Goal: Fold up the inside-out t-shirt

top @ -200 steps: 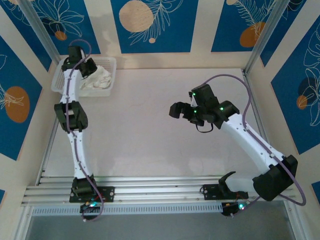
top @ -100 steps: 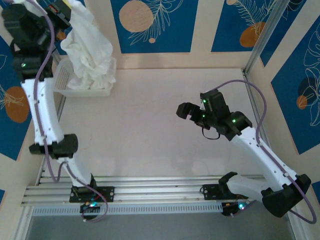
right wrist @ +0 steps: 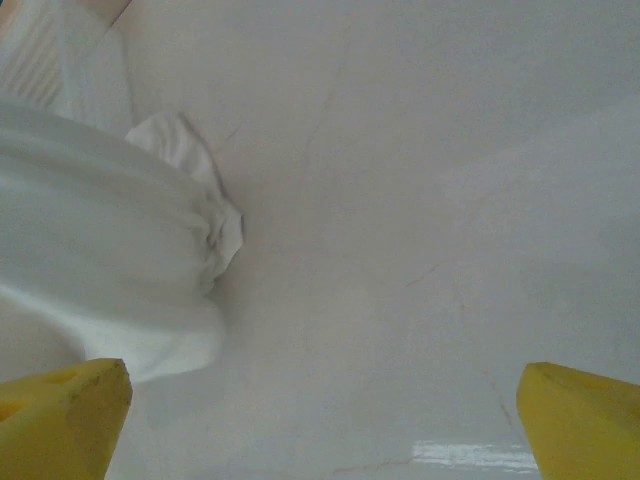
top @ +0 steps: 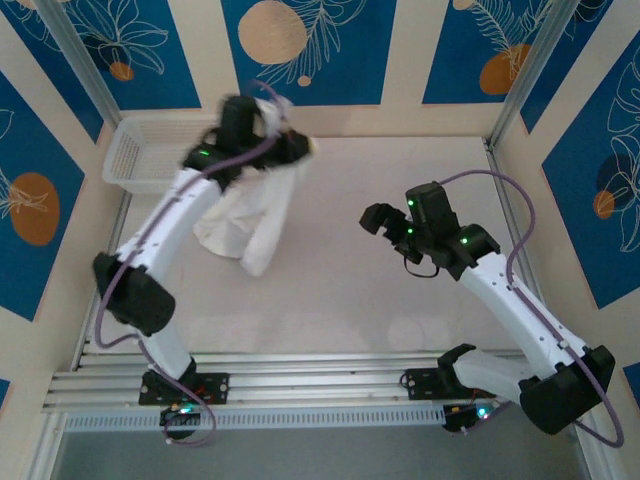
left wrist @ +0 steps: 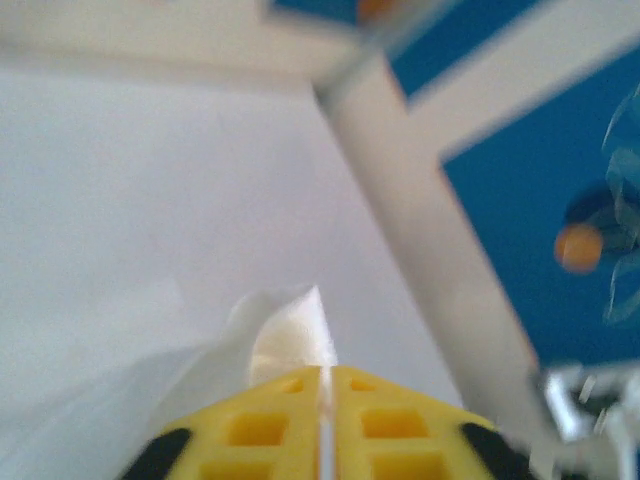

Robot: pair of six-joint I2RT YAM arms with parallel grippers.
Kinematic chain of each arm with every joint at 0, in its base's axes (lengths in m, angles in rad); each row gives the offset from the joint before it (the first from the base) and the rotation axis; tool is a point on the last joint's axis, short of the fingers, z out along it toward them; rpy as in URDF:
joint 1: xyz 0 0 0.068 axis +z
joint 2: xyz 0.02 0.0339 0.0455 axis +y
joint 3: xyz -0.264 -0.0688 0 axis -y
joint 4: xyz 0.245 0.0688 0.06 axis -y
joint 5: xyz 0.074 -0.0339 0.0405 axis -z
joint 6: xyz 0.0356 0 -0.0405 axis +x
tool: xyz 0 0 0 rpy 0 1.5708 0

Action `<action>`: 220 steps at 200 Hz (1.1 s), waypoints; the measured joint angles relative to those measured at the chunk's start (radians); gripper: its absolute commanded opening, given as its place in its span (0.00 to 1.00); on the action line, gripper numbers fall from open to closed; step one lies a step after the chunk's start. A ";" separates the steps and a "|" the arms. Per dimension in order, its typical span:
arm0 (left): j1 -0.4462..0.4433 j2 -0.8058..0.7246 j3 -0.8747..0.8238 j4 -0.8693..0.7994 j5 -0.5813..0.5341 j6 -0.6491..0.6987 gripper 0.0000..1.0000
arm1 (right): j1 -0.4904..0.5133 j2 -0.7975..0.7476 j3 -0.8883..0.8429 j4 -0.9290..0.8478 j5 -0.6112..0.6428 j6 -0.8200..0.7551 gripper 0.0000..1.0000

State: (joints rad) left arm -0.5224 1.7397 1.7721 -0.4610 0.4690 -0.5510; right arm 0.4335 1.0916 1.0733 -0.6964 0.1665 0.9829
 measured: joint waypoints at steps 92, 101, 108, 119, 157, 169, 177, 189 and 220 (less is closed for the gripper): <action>0.139 -0.436 -0.277 0.042 -0.508 0.157 0.70 | 0.034 0.090 0.074 0.005 -0.043 -0.098 0.99; 0.222 -0.435 -0.306 0.022 -0.521 0.130 0.70 | 0.077 0.163 0.124 0.013 -0.045 -0.116 0.99; 0.280 -0.432 -0.340 0.013 -0.526 0.109 0.70 | 0.108 0.221 0.158 0.022 -0.050 -0.129 0.99; 0.359 -0.402 -0.409 0.003 -0.526 0.083 0.70 | 0.151 0.306 0.203 0.030 -0.059 -0.145 0.99; 0.513 -0.228 -0.566 -0.018 -0.495 0.051 0.70 | 0.274 0.534 0.308 0.048 -0.089 -0.195 0.99; 0.539 -0.171 -0.570 0.000 -0.484 0.051 0.71 | 0.298 0.596 0.341 0.064 -0.105 -0.220 0.99; 0.552 -0.135 -0.569 0.027 -0.480 0.053 0.72 | 0.308 0.640 0.363 0.084 -0.116 -0.237 0.99; 0.567 -0.088 -0.568 0.064 -0.476 0.058 0.74 | 0.314 0.705 0.403 0.106 -0.132 -0.262 0.99; 0.591 0.043 -0.522 0.138 -0.462 0.063 0.75 | 0.313 0.882 0.530 0.144 -0.173 -0.313 1.00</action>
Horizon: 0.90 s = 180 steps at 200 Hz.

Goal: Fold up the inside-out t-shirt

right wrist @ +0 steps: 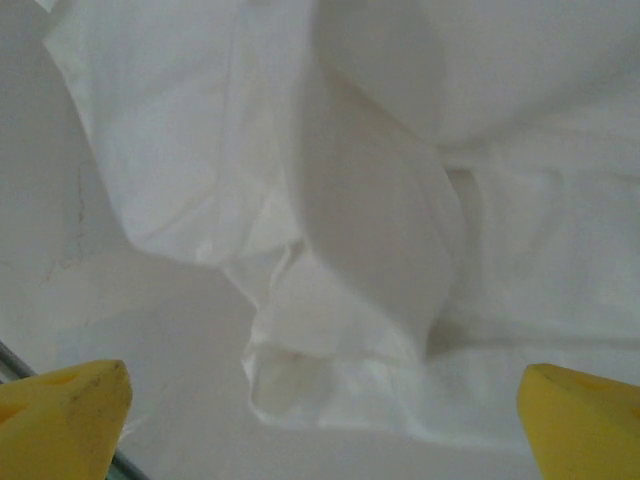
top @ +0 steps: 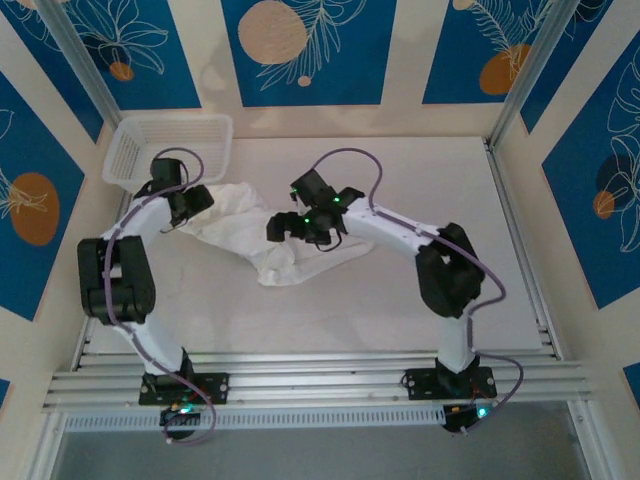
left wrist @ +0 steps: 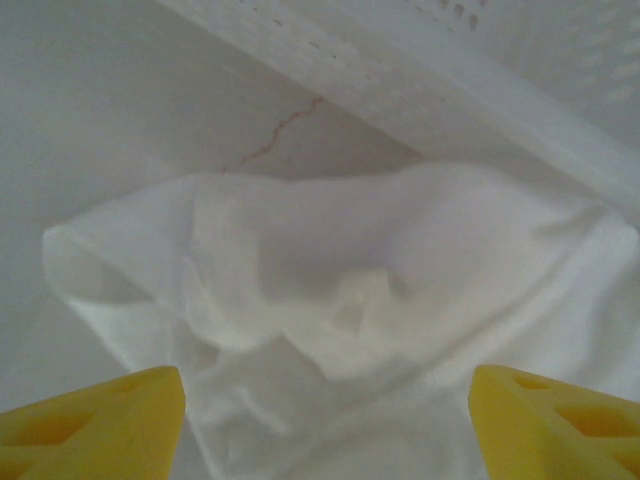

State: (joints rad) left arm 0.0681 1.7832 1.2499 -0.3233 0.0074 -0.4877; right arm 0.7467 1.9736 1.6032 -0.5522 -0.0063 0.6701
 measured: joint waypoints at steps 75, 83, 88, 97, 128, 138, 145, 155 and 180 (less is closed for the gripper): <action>0.066 0.113 0.067 0.092 0.068 -0.002 0.00 | -0.005 0.272 0.286 -0.017 -0.031 -0.071 0.07; 0.070 0.111 0.072 0.095 0.079 -0.003 0.00 | -0.006 0.274 0.293 -0.027 -0.030 -0.077 0.01; 0.074 0.106 0.072 0.098 0.089 -0.006 0.00 | -0.007 0.274 0.295 -0.034 -0.027 -0.088 0.00; 0.081 0.093 0.071 0.094 0.105 -0.011 0.00 | -0.010 0.268 0.295 -0.044 -0.022 -0.092 0.00; 0.106 -0.069 0.069 0.040 0.158 -0.043 0.00 | -0.032 0.126 0.176 -0.051 0.017 -0.142 0.00; 0.109 -0.156 0.079 0.013 0.171 -0.054 0.00 | -0.040 0.041 0.119 -0.058 0.030 -0.157 0.00; 0.109 -0.213 0.101 -0.013 0.177 -0.056 0.00 | -0.049 -0.034 0.079 -0.063 0.044 -0.170 0.00; 0.109 -0.293 0.164 -0.059 0.183 -0.056 0.00 | -0.065 -0.152 0.029 -0.065 0.071 -0.183 0.00; 0.120 -0.397 0.431 -0.172 0.181 -0.054 0.00 | -0.147 -0.483 -0.097 -0.046 0.127 -0.196 0.00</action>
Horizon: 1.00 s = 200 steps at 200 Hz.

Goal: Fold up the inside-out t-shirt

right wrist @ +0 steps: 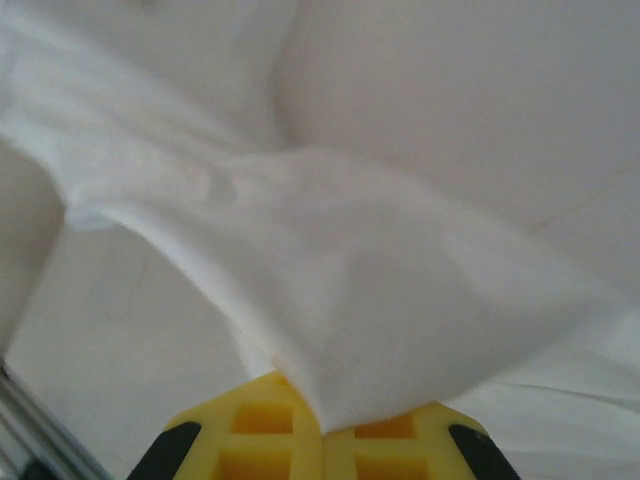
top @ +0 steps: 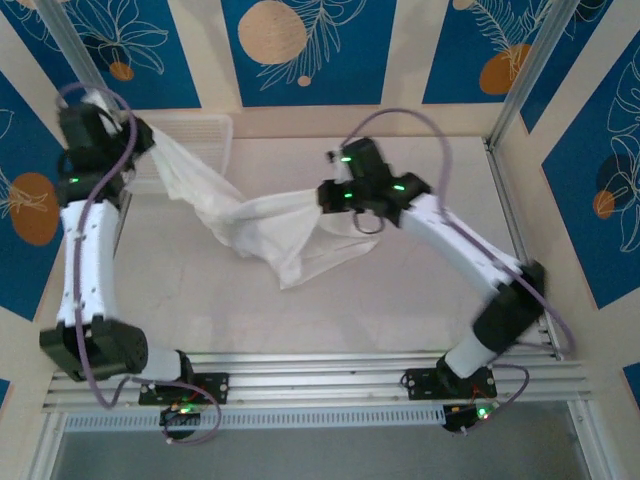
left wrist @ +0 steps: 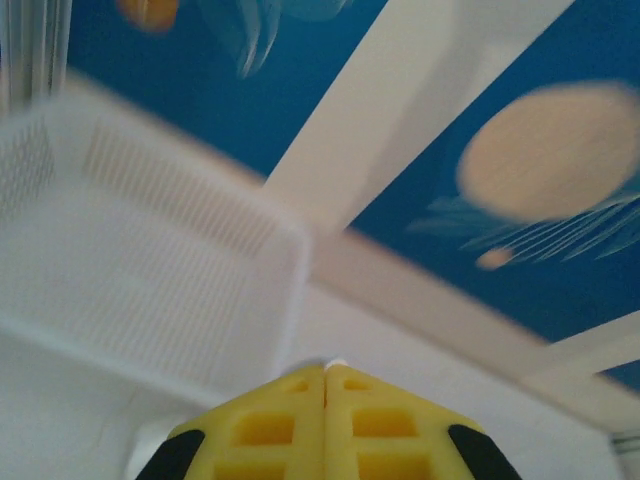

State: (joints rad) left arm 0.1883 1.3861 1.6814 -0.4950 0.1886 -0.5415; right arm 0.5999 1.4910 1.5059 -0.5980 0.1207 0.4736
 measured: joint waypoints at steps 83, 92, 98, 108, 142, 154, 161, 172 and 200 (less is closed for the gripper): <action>0.039 -0.038 0.511 -0.233 0.105 -0.092 0.00 | -0.211 -0.703 -0.175 0.119 0.036 -0.023 0.00; 0.039 -0.021 0.547 -0.245 0.126 -0.106 0.00 | -0.211 -0.708 -0.151 0.127 0.023 -0.031 0.00; 0.039 -0.010 0.573 -0.250 0.138 -0.114 0.00 | -0.211 -0.708 -0.133 0.133 0.009 -0.035 0.00; 0.039 0.006 0.618 -0.250 0.156 -0.124 0.00 | -0.211 -0.708 -0.104 0.144 -0.012 -0.043 0.00; 0.039 0.039 0.799 -0.235 0.191 -0.161 0.00 | -0.211 -0.708 -0.014 0.209 -0.105 -0.060 0.00; 0.039 0.038 0.845 -0.217 0.198 -0.171 0.00 | -0.211 -0.709 0.009 0.233 -0.122 -0.060 0.00; 0.039 0.036 0.864 -0.201 0.198 -0.181 0.00 | -0.211 -0.709 0.018 0.244 -0.122 -0.060 0.00; 0.039 0.035 0.872 -0.181 0.197 -0.193 0.00 | -0.211 -0.709 0.027 0.247 -0.104 -0.055 0.00; 0.038 0.026 0.811 -0.087 0.202 -0.230 0.00 | -0.211 -0.676 0.053 0.192 0.014 0.001 0.00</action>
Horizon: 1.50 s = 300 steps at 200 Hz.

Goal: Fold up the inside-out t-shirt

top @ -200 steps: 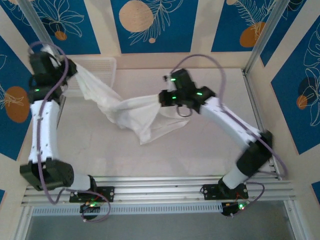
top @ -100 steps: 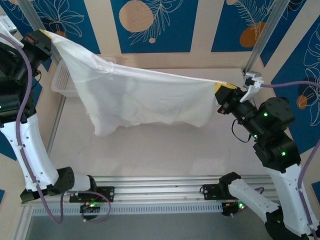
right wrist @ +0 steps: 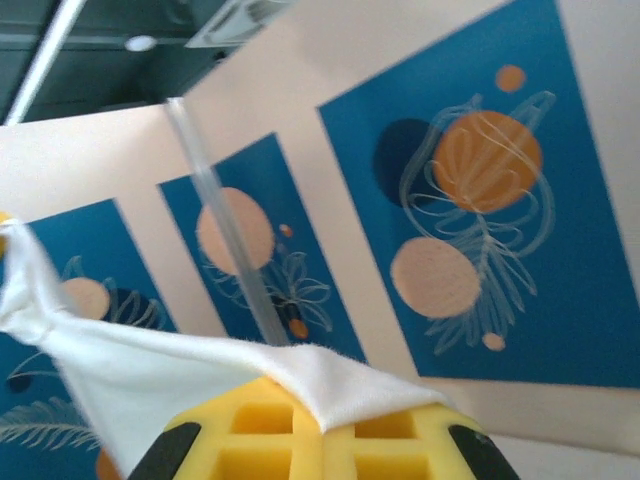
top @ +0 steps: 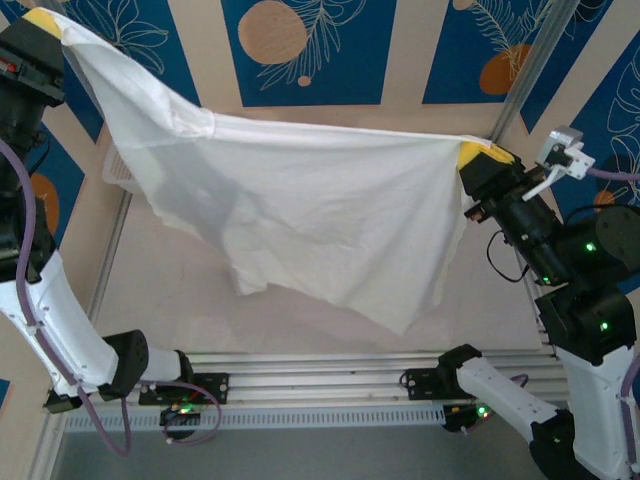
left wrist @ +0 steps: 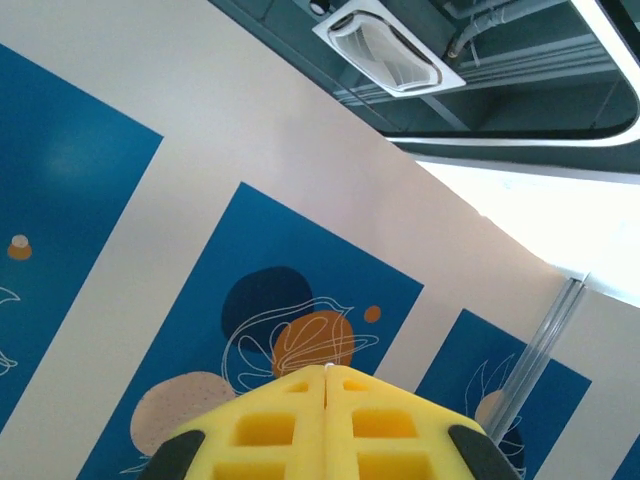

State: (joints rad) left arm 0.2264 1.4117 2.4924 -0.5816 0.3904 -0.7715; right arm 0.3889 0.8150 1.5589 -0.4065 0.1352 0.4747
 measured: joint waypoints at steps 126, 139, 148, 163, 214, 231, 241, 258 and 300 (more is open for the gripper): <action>-0.740 0.927 0.164 0.064 -0.186 0.187 0.39 | 0.092 0.057 -0.937 -0.406 0.129 0.996 0.61; -0.788 1.038 0.205 0.065 -0.194 0.207 0.63 | 0.092 0.058 -0.904 -0.429 0.140 0.990 0.71; -0.812 1.084 0.206 0.056 -0.193 0.214 0.69 | 0.092 0.059 -0.868 -0.443 0.153 0.969 0.71; -0.832 1.117 0.205 0.011 -0.193 0.237 0.73 | 0.089 0.060 -0.789 -0.431 0.171 0.881 0.72; -0.768 0.754 -0.069 -0.123 -0.285 0.385 0.74 | -0.041 0.294 -0.520 -0.281 0.045 0.434 0.75; -0.676 0.467 -0.360 -0.097 -0.296 0.378 0.74 | -0.106 0.476 -0.405 -0.229 -0.036 0.317 0.75; -0.596 0.312 -0.534 -0.054 -0.299 0.360 0.74 | -0.136 0.588 -0.334 -0.210 -0.074 0.258 0.76; -0.438 0.096 -0.800 -0.011 -0.325 0.332 0.74 | -0.166 0.779 -0.211 -0.181 -0.116 0.180 0.76; -0.234 0.000 -1.205 -0.002 -0.340 0.288 0.74 | -0.202 1.221 0.126 -0.167 -0.155 0.100 0.79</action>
State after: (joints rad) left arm -0.0078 1.4120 1.2873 -0.5838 0.0509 -0.4835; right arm 0.1871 2.0357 1.6844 -0.5739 -0.0196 0.5743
